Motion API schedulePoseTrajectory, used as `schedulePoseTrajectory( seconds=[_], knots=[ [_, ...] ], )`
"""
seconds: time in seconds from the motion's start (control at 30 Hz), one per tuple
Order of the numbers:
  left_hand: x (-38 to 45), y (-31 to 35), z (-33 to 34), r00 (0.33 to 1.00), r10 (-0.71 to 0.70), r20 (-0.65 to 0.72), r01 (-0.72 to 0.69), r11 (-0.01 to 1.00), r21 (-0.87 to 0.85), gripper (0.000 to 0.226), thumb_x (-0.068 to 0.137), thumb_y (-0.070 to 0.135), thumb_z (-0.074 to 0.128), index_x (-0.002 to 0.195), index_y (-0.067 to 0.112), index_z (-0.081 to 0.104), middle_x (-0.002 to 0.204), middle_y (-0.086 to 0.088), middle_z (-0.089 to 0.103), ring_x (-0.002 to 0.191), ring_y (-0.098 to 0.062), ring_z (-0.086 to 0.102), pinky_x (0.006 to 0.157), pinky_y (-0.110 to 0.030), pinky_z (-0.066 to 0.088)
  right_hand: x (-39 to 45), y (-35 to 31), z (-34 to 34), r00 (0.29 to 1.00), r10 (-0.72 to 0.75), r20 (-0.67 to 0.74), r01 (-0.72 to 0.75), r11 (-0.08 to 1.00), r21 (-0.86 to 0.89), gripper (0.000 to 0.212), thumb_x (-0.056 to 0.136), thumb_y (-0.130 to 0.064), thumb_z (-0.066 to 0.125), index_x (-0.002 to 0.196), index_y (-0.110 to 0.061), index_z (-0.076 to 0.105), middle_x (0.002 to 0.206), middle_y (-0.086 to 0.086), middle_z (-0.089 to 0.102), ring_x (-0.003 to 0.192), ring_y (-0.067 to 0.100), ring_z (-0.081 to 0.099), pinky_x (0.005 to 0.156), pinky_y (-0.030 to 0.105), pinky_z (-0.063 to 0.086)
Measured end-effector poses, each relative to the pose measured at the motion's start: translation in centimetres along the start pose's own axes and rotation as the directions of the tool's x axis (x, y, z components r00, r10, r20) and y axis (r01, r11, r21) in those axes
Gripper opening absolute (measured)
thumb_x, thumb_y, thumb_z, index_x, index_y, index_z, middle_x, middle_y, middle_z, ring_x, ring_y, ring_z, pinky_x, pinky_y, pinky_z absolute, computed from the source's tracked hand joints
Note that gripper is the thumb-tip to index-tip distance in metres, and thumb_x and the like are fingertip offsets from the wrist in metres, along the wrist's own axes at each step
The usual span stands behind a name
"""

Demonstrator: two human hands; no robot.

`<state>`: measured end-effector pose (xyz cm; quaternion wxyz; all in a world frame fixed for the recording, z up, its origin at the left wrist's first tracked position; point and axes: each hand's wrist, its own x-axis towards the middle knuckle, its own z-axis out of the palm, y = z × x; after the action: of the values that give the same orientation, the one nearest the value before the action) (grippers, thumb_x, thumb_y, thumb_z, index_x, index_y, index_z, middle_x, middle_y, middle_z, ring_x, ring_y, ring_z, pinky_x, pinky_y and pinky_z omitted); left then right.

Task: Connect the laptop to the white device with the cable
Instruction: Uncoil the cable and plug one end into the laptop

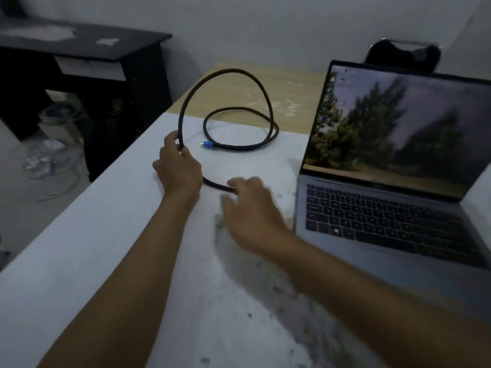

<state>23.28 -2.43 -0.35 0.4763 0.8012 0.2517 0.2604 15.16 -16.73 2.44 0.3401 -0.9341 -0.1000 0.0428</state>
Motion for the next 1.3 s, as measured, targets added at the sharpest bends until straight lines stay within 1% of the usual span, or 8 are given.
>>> schedulePoseTrajectory(
  seconds=[0.23,0.33,0.43,0.6,0.83,1.0,1.13,1.3],
  knots=[
    [-3.5,-0.5,0.0,0.951,0.253,0.178,-0.308,0.835,0.456,0.067,0.102,0.023,0.055,0.159,0.021,0.021,0.164,-0.017,0.018,0.146,-0.041,0.024,0.119,-0.052,0.023,-6.8,0.2,4.8,0.972,-0.013,-0.236,0.026,0.998,0.052,0.047,0.095,-0.039,0.046,0.139,-0.025,0.039,0.13,-0.007,0.04,0.116,0.011,0.041,0.095,0.028,0.042],
    [-4.2,0.0,0.2,0.718,0.544,0.434,-0.684,0.67,0.29,0.054,0.101,0.024,0.057,0.152,0.024,0.041,0.153,-0.011,0.047,0.142,-0.031,0.04,0.117,-0.048,0.028,-6.7,0.3,4.7,0.952,0.008,-0.307,0.043,0.987,0.158,0.041,0.095,-0.04,0.045,0.134,-0.029,0.039,0.124,-0.011,0.042,0.113,0.006,0.043,0.094,0.027,0.043],
    [-4.1,0.1,0.6,0.493,0.553,0.672,-0.802,0.587,0.105,0.037,0.105,0.034,0.046,0.139,0.025,0.059,0.125,-0.002,0.069,0.118,-0.022,0.06,0.096,-0.038,0.044,-6.5,0.2,4.9,0.943,0.003,-0.334,0.066,0.979,0.193,0.034,0.093,-0.042,0.046,0.126,-0.033,0.041,0.117,-0.016,0.043,0.107,0.001,0.043,0.091,0.023,0.042],
    [-3.9,-0.1,1.4,0.533,0.549,0.644,-0.727,0.686,0.017,0.049,0.099,0.041,0.058,0.146,0.029,0.05,0.123,0.0,0.058,0.111,-0.018,0.055,0.094,-0.037,0.046,-6.5,0.2,5.0,0.935,-0.006,-0.355,0.079,0.979,0.19,0.038,0.092,-0.043,0.048,0.128,-0.034,0.039,0.115,-0.018,0.045,0.108,0.0,0.044,0.093,0.025,0.043],
    [-4.0,-0.1,1.3,0.481,0.577,0.661,-0.785,0.619,0.031,0.027,0.102,0.042,0.051,0.121,0.037,0.07,0.104,0.009,0.067,0.101,-0.019,0.057,0.084,-0.038,0.03,-6.5,0.0,5.5,0.925,-0.006,-0.379,0.077,0.982,0.171,0.038,0.09,-0.044,0.049,0.126,-0.035,0.041,0.11,-0.018,0.047,0.104,0.002,0.047,0.091,0.03,0.045],
    [-4.5,0.4,0.7,0.483,0.645,0.592,-0.712,0.683,-0.163,0.023,0.106,0.033,0.047,0.117,0.023,0.065,0.083,0.006,0.073,0.077,-0.017,0.066,0.089,-0.046,0.05,-6.4,0.1,5.1,0.914,0.016,-0.406,0.1,0.96,0.262,0.034,0.091,-0.036,0.055,0.123,-0.034,0.046,0.11,-0.019,0.05,0.103,0.0,0.05,0.087,0.023,0.047],
    [-5.0,0.8,0.7,0.492,0.537,0.686,-0.642,0.755,-0.131,0.036,0.109,0.034,0.035,0.107,0.02,0.069,0.09,-0.006,0.071,0.086,-0.024,0.064,0.088,-0.049,0.049,-7.1,-0.4,4.5,0.896,0.01,-0.444,0.12,0.957,0.263,0.024,0.094,-0.029,0.056,0.115,-0.036,0.049,0.105,-0.021,0.05,0.097,0.0,0.052,0.081,0.016,0.045],
    [-5.4,1.0,0.8,0.447,0.527,0.723,-0.625,0.762,-0.169,0.032,0.107,0.029,0.047,0.123,0.018,0.073,0.099,0.004,0.069,0.09,-0.016,0.061,0.077,-0.024,0.044,-9.4,2.0,0.3,0.82,-0.174,-0.545,0.094,0.981,-0.171,0.014,0.095,-0.03,0.048,0.103,-0.034,0.059,0.094,-0.021,0.055,0.091,0.002,0.049,0.079,0.025,0.041]
  ],
)
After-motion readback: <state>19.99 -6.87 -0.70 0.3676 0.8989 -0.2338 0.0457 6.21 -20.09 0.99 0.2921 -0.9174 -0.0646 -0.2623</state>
